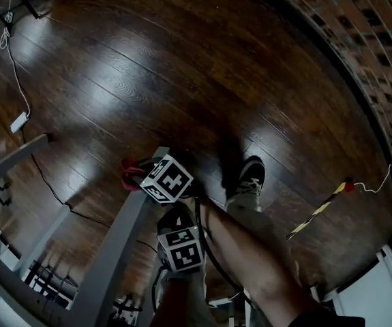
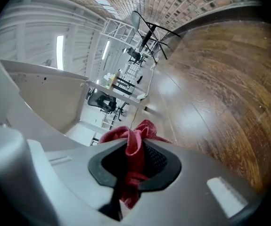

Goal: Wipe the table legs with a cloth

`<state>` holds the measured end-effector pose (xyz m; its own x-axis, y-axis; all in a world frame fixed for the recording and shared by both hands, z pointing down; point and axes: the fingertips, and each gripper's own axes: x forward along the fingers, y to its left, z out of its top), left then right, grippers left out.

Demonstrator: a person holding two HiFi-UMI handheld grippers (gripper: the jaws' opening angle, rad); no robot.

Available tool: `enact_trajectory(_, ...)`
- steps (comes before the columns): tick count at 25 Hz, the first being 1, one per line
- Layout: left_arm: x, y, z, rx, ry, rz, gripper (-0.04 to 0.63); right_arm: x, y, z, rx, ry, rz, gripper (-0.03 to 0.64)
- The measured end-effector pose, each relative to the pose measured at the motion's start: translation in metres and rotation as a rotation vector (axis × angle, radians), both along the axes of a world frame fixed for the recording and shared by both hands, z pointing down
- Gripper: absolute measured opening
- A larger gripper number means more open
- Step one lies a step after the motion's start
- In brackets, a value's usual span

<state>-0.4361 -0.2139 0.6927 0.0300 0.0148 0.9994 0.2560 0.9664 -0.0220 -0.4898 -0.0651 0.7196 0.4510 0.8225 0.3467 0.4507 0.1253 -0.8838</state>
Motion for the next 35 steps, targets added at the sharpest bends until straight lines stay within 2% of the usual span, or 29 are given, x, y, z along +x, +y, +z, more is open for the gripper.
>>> enact_trajectory(7,-0.003,-0.003,-0.081,-0.027,-0.053,-0.025,0.002,-0.004,-0.002,-0.135,-0.114,0.006,-0.037,0.040)
enact_trajectory(12,0.031,-0.008,-0.126,-0.039,-0.067,-0.103,0.002,-0.006,-0.006,-0.219,-0.188,-0.001,-0.039,0.040)
enact_trajectory(18,0.066,-0.033,-0.158,0.001,-0.067,-0.127,0.002,-0.012,-0.016,-0.318,-0.309,-0.008,0.017,0.040)
enact_trajectory(22,0.069,-0.044,-0.173,0.001,-0.097,-0.123,0.002,-0.019,-0.029,-0.377,-0.403,-0.002,0.090,0.040)
enact_trajectory(26,0.066,-0.041,-0.186,-0.029,-0.139,-0.155,0.002,-0.028,-0.048,-0.412,-0.468,0.003,0.186,0.041)
enact_trajectory(30,0.081,-0.029,-0.208,-0.086,-0.156,-0.174,0.001,-0.027,-0.067,-0.428,-0.456,0.056,0.296,0.040)
enact_trajectory(35,0.107,-0.008,-0.238,-0.176,-0.192,-0.152,0.000,-0.028,-0.084,-0.429,-0.422,0.170,0.519,0.040)
